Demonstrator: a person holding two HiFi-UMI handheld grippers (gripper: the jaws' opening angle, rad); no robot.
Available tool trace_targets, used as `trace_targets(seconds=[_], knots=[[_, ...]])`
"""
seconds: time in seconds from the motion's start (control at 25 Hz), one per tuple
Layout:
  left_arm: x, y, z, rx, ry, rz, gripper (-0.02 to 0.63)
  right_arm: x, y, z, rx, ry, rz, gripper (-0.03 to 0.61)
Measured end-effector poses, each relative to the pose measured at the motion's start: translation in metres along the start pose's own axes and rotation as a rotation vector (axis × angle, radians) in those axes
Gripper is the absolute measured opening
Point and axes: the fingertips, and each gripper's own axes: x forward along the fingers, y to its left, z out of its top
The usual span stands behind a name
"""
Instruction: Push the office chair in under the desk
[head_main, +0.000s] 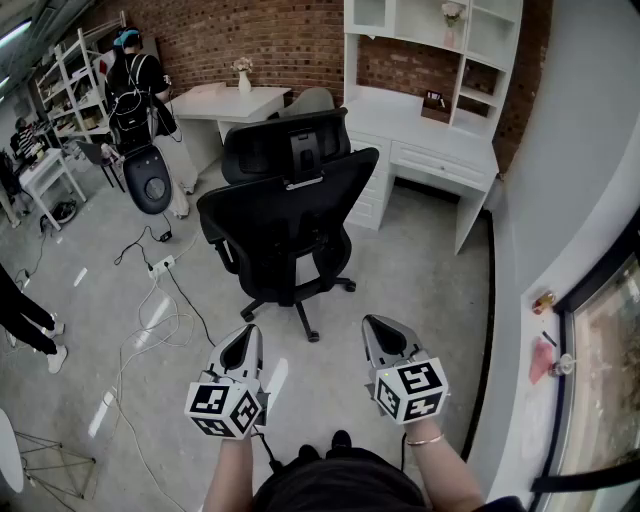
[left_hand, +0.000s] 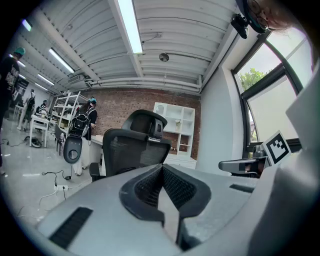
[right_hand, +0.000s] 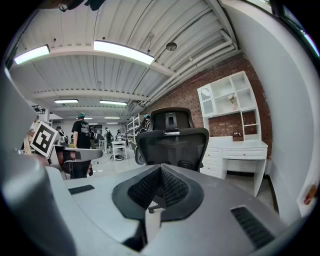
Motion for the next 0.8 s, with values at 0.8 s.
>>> trace_targets(seconds=[0.8], knots=[[0.044, 0.029, 0.021, 0.094, -0.001, 0.152, 0.009, 0.069, -0.07, 0.013, -0.065, -0.001, 0.017, 0.005]])
